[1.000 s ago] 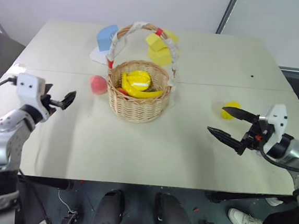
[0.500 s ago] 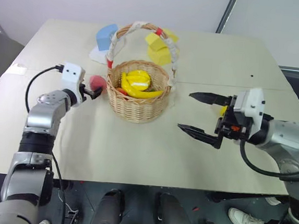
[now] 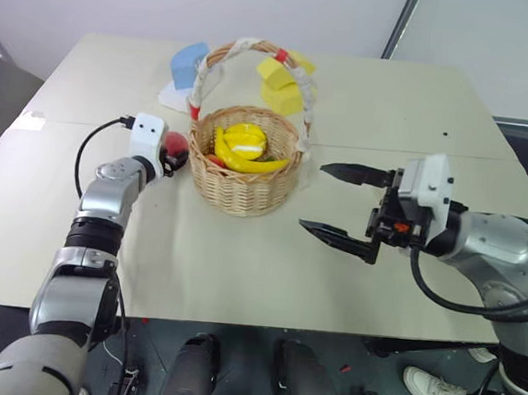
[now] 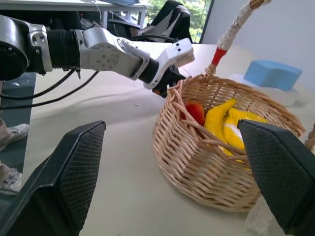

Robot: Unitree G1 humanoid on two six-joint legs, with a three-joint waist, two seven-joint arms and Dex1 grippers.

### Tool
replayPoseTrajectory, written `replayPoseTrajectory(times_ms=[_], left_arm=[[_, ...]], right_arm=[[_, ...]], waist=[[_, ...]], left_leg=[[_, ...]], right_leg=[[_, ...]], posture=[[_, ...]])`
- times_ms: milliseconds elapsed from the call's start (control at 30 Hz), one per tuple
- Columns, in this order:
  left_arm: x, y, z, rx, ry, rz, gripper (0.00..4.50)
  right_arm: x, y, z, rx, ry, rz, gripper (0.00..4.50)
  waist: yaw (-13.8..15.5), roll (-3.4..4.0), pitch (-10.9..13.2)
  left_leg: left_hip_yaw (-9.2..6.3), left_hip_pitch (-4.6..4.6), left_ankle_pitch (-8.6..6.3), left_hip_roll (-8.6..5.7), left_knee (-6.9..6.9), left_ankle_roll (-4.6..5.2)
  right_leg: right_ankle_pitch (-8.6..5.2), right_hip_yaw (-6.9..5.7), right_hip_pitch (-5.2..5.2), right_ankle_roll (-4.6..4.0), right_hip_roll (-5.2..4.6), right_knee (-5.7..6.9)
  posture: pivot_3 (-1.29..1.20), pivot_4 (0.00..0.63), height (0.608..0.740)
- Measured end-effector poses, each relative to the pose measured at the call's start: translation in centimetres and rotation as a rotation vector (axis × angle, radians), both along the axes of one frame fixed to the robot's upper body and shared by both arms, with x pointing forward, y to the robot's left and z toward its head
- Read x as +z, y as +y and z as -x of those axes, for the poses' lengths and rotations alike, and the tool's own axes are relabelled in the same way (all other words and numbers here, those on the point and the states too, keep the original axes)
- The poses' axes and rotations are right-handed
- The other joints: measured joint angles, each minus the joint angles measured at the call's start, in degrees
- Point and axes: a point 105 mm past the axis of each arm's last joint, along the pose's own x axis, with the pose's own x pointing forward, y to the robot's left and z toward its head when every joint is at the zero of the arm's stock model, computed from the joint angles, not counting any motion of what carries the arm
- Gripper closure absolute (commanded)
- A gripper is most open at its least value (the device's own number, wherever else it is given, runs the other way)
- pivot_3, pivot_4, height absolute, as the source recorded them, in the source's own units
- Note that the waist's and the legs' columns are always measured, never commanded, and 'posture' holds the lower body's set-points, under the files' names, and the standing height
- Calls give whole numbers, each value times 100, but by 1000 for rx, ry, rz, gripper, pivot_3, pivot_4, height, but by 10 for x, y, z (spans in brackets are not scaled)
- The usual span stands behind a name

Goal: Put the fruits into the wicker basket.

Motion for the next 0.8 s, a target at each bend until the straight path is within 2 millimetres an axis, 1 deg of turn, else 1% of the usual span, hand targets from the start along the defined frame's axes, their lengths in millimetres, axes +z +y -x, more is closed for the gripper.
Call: replayPoseTrajectory(times_ms=[100, 167, 200, 267, 300, 333, 367, 400, 433, 467, 533, 567, 600, 633, 667, 733, 767, 800], left_arm=[[2, 6, 2, 15, -22, -17, 2194], [5, 20, 12, 38, -58, -27, 2194], [6, 31, 21, 51, -78, -29, 2194], [11, 57, 45, 67, -122, -23, 2194], [16, 64, 52, 67, -139, -11, 2194], [25, 66, 66, 31, -177, 28, 2194], [32, 64, 78, -18, -204, 69, 2194], [44, 54, 95, -108, -236, 115, 2194], [56, 40, 108, -202, -260, 152, 2194], [67, 25, 116, -284, -282, 175, 2194], [96, -21, 126, -469, -341, 184, 2194], [107, -41, 129, -541, -362, 173, 2194], [112, -55, 130, -580, -371, 158, 2194], [115, -71, 125, -603, -375, 143, 2194], [114, -82, 120, -612, -368, 136, 2194], [109, -103, 104, -599, -342, 139, 2194], [105, -112, 96, -588, -325, 136, 1705], [99, -118, 89, -577, -302, 126, 1120]], right_arm=[[0, 1, 1, 1, -4, -1, 0], [0, 2, 0, 0, -4, -1, 0], [0, 1, 0, -3, -3, -1, 0], [-2, -1, 0, -14, 3, -1, 0], [-3, -2, -1, -19, 7, -3, 0], [-3, -2, -1, -20, 8, -4, 0], [-2, -3, -1, -23, 8, -6, 0], [-2, -6, -4, -32, 12, -11, 0], [-3, -10, -7, -47, 23, -17, 0], [-4, -14, -10, -62, 32, -23, 0], [-9, -23, -20, -101, 61, -31, 0], [-11, -26, -23, -117, 70, -32, 0], [-13, -29, -26, -131, 71, -31, 0], [-16, -34, -30, -157, 74, -27, 0], [-18, -37, -33, -177, 77, -24, 0], [-23, -44, -39, -235, 87, -21, 0], [-27, -47, -42, -270, 95, -23, 0], [-31, -52, -46, -314, 98, -21, 0]], waist=[[-10, 0, 0], [-48, 0, 0], [-65, 0, 0], [-94, -1, 0], [-58, -1, 0], [-33, -1, 0], [-14, -2, -1], [3, -4, -2], [22, -7, -3], [55, -7, -4], [163, -8, -4], [166, -7, -5], [154, -5, -7], [141, -3, -9], [129, -4, -9], [123, -5, -9], [113, -7, -9], [86, -7, -9]], left_leg=[[0, 0, 0, 0, 0, 0], [3, 3, 0, 4, -4, 0], [3, 3, 0, 7, -4, 0], [1, 4, 0, 15, -7, 0], [-3, 4, 0, 14, -7, 0], [-4, 3, 0, 16, -6, 0], [-4, 4, 0, 20, -6, -1], [-2, 1, 1, 22, -4, -3], [-2, 2, 1, 20, 0, -5], [0, 2, 3, 16, 1, -8], [19, 2, 10, 6, 11, -18], [33, 4, 17, 5, 12, -9], [49, 11, 17, 2, 14, -8], [61, 21, 18, -9, 16, -7], [66, 24, 18, -15, 18, -6], [67, 22, 19, -20, 20, -5], [65, 18, 18, -18, 20, -3], [65, 13, 17, -17, 15, -1]], right_leg=[[1, 0, 0, 1, 0, 0], [1, 2, -3, 1, 0, 2], [2, 3, -5, 0, 1, 7], [1, 1, -10, 0, -2, 18], [1, -2, -11, -1, -2, 22], [1, -3, -11, -3, -4, 22], [0, -4, -9, -4, -12, 23], [-3, -3, -8, -10, -19, 18], [-12, -4, 0, -27, -28, 13], [-13, -7, 9, -29, -40, 7], [-14, -19, 30, -31, -63, -4], [-14, -23, 41, -32, -74, -11], [-11, -19, 47, -36, -81, -17], [-10, -13, 57, -36, -83, -20], [-10, -8, 60, -35, -81, -23], [-10, -6, 60, -30, -75, -25], [-10, -4, 55, -25, -68, -24], [-2, -2, 43, -4, -64, -20]], posture=[[0, 150, 740], [0, 150, 740], [0, 150, 740], [0, 150, 740], [0, 150, 740], [0, 150, 740], [0, 150, 740], [0, 150, 740], [0, 150, 740], [0, 150, 740], [0, 150, 740], [0, 150, 740], [0, 150, 740], [0, 150, 740], [0, 150, 740], [0, 150, 740], [0, 150, 740], [0, 150, 740]])
